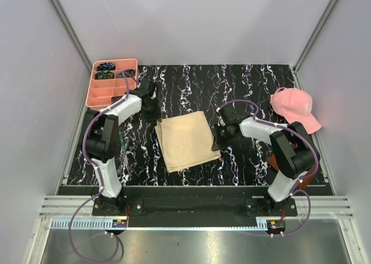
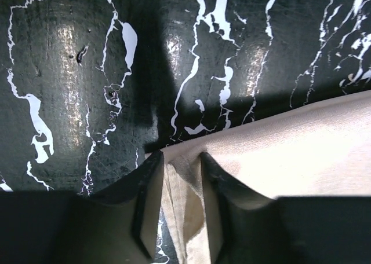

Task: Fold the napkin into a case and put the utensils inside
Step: Fold the rectangle-folded napkin at the center of the board.

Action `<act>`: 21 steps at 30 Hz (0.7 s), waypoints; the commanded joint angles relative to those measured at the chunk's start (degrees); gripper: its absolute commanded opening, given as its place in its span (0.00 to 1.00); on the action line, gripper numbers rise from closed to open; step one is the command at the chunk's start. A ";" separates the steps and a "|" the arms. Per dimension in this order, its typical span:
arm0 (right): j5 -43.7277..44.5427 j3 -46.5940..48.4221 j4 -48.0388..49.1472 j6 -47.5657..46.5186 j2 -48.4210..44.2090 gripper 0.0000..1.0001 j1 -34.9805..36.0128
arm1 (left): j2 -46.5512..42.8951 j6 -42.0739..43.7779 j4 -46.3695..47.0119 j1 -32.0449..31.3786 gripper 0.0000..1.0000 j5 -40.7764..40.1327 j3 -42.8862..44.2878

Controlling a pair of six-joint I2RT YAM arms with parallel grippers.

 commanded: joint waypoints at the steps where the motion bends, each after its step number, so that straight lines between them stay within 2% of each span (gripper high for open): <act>1: 6.42 5.07 -3.84 -3.41 -1.00 0.13 -0.35 | 0.17 1.44 0.05 -0.03 0.31 -1.11 2.31; 3: 8.34 7.10 -6.29 -3.24 -2.76 0.17 2.01 | -0.62 1.01 0.49 -0.03 0.28 -2.25 1.61; 5: 12.37 11.05 -9.53 -3.07 -3.90 0.31 6.74 | -1.15 0.83 1.10 -0.03 0.25 -2.17 0.82; 9: 12.40 17.20 -11.58 -0.88 -2.33 0.44 15.09 | -2.73 -0.57 2.16 -0.03 0.26 -1.82 -0.85; 11: 10.21 20.28 -10.36 -0.25 0.29 0.46 17.83 | -3.17 -1.28 2.60 -0.03 0.31 -1.90 -1.99; 12: 9.94 21.33 -10.00 -0.08 1.53 0.46 20.89 | -3.52 -1.80 2.69 -0.03 0.38 -1.99 -2.26; 14: 9.32 25.11 -9.91 -0.69 5.47 0.51 23.46 | -3.61 -2.25 2.95 -0.03 0.45 -1.73 -2.52; 18: 9.14 30.47 -10.17 -1.22 11.64 0.53 27.60 | -2.82 -3.65 2.95 0.50 0.45 0.47 -2.17; 21: 10.37 33.56 -11.58 -1.92 15.07 0.50 29.44 | -2.73 -4.00 3.04 0.76 0.42 0.65 -2.08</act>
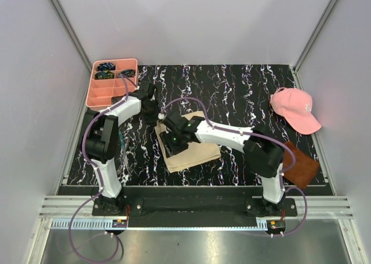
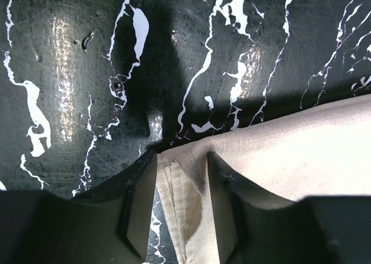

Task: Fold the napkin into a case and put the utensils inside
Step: Fold the rectangle-folded napkin at the center of the board.

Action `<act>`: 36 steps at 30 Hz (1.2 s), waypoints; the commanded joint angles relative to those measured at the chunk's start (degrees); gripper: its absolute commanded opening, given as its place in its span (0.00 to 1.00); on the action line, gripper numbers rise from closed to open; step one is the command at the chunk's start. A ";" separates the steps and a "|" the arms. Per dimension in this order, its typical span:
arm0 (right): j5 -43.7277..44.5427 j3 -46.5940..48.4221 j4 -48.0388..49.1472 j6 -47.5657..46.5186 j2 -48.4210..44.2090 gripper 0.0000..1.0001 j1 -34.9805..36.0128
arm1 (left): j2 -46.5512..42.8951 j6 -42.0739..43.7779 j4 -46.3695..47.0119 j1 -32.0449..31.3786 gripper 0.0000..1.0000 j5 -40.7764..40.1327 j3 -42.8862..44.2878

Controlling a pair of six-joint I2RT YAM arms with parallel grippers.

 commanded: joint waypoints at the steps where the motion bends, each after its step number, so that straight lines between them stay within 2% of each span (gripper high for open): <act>1: 1.48 4.42 -2.64 -0.89 4.39 0.48 1.86 | -2.60 -1.49 1.93 0.93 0.41 1.00 0.12; 3: 1.13 4.69 -2.55 -0.80 4.92 0.43 2.13 | -2.69 -1.58 1.93 1.11 0.41 1.35 0.12; 5: 0.86 5.04 -2.55 -1.24 5.36 0.42 2.83 | -2.60 -1.76 1.93 1.29 0.41 1.78 0.12; 24: 0.07 5.57 -2.99 -3.18 8.70 0.51 5.12 | -2.34 -1.93 2.45 1.55 0.40 2.49 -0.05; 36: 1.92 6.45 -3.69 -3.79 10.19 0.43 5.12 | -2.16 -1.85 2.63 1.55 0.40 2.66 -0.23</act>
